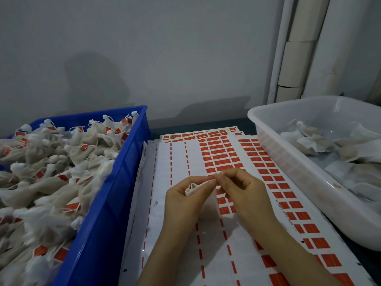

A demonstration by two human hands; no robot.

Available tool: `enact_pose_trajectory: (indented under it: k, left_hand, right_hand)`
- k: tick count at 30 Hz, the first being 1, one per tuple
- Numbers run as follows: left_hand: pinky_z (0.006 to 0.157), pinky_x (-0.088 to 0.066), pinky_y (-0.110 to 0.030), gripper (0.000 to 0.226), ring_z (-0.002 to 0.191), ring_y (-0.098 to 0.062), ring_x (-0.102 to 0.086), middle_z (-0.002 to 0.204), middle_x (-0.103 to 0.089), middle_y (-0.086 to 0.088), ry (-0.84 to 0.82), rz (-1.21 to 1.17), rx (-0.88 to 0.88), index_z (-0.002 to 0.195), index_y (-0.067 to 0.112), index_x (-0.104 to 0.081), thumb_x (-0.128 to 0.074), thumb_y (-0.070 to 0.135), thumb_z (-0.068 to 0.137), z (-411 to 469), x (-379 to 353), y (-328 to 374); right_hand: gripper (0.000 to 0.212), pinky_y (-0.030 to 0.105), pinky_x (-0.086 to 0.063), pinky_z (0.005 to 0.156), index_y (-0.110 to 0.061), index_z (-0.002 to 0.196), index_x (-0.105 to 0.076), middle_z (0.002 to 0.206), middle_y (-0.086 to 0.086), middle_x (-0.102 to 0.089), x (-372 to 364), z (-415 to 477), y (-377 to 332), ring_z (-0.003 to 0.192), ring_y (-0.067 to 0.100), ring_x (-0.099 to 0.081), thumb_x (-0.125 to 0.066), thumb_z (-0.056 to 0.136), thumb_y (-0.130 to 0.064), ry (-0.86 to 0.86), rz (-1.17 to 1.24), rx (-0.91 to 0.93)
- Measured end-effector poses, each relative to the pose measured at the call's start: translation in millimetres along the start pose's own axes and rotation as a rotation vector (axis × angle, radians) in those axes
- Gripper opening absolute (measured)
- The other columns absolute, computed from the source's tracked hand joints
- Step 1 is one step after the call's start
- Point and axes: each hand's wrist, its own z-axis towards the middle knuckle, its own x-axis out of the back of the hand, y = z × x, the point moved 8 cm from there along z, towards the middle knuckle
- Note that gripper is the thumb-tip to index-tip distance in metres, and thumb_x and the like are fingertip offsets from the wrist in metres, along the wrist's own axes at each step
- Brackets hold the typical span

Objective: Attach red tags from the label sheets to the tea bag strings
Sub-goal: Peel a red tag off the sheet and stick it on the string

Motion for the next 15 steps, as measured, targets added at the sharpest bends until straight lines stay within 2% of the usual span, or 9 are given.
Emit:
enact_pose_trajectory:
  k: [3, 5, 9, 12, 15]
  left_hand:
    - [0.052, -0.037, 0.005, 0.003, 0.082, 0.021, -0.053, 0.076, -0.062, 0.038, 0.019, 0.019, -0.021, 0.078, 0.032, -0.068, -0.070, 0.034, 0.079, 0, 1, 2]
    - [0.052, -0.039, 0.004, 0.003, 0.084, 0.021, -0.053, 0.079, -0.062, 0.038, 0.027, 0.025, -0.030, 0.078, 0.031, -0.069, -0.070, 0.034, 0.079, 0, 3, 2]
    - [0.050, -0.041, 0.001, 0.005, 0.083, 0.025, -0.050, 0.079, -0.059, 0.042, 0.037, 0.042, -0.044, 0.079, 0.027, -0.069, -0.073, 0.031, 0.078, 1, 4, 2]
    - [0.050, -0.042, 0.000, 0.004, 0.081, 0.020, -0.056, 0.079, -0.064, 0.035, 0.008, 0.064, -0.057, 0.079, 0.025, -0.071, -0.071, 0.028, 0.080, 1, 3, 3]
    - [0.049, -0.042, -0.001, 0.005, 0.079, 0.016, -0.060, 0.076, -0.066, 0.031, -0.007, 0.099, -0.050, 0.078, 0.026, -0.070, -0.069, 0.029, 0.082, 1, 1, 2]
  right_hand:
    - [0.022, 0.003, -0.044, 0.055, -0.036, 0.079, -0.059, 0.076, -0.033, -0.062, -1, 1, 2, 0.077, -0.009, -0.061, -0.049, 0.068, -0.053, -0.009, -0.023, 0.008]
    - [0.016, 0.002, -0.042, 0.051, -0.034, 0.079, -0.058, 0.072, -0.027, -0.063, 0, 1, 4, 0.074, -0.011, -0.060, -0.050, 0.076, -0.048, 0.012, -0.038, -0.003]
    - [0.015, 0.004, -0.042, 0.048, -0.028, 0.080, -0.057, 0.066, -0.018, -0.063, 12, 4, 6, 0.068, -0.006, -0.061, -0.049, 0.088, -0.039, 0.092, -0.024, -0.039]
    - [0.018, 0.014, -0.049, 0.056, -0.024, 0.085, -0.059, 0.069, -0.012, -0.066, 18, 8, 4, 0.058, 0.007, -0.062, -0.047, 0.087, -0.037, 0.088, 0.156, -0.098]
    - [0.020, 0.016, -0.051, 0.056, -0.012, 0.088, -0.056, 0.069, -0.007, -0.067, 16, 9, 5, 0.050, 0.008, -0.057, -0.047, 0.087, -0.030, 0.020, 0.405, -0.185]
